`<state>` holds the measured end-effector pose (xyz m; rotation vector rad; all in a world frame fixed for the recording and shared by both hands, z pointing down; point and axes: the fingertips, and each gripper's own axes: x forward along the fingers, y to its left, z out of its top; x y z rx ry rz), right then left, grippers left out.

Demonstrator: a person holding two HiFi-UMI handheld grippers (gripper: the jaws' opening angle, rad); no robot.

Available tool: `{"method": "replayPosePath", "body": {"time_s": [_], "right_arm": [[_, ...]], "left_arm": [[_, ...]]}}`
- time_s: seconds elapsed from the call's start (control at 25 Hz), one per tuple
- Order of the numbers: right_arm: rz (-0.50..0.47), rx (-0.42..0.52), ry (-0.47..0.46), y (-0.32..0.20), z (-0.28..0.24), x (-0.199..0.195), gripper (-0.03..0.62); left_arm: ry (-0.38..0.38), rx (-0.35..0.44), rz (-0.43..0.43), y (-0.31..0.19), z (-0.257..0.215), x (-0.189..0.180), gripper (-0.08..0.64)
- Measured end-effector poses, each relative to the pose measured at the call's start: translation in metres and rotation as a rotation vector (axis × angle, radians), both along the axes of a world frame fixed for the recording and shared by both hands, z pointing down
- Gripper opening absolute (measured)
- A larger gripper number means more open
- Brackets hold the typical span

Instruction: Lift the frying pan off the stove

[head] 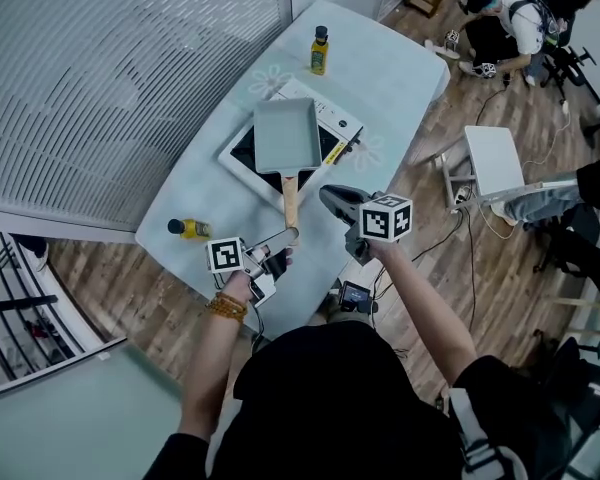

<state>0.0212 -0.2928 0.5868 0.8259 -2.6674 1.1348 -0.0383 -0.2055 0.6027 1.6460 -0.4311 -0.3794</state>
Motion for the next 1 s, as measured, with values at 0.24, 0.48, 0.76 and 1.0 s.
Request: {"method": "replayPosePath", "body": {"time_s": [0.24, 0.48, 0.76, 1.0], "right_arm": [[-0.051, -0.259, -0.221, -0.007, 0.012, -0.014, 0.129], [-0.126, -0.390, -0.265, -0.007, 0.030, -0.036, 0.195], [-0.161, -0.458, -0.300, -0.001, 0.037, -0.055, 0.213], [-0.203, -0.471, -0.301, 0.002, 0.039, -0.072, 0.213]], "left_arm": [[-0.004, 0.014, 0.003, -0.001, 0.000, 0.000, 0.110], [0.007, 0.014, -0.013, -0.003, 0.001, -0.003, 0.110], [0.004, 0.015, -0.025, -0.002, 0.001, -0.002, 0.110], [0.003, 0.010, -0.031, -0.003, 0.001, -0.002, 0.110]]}}
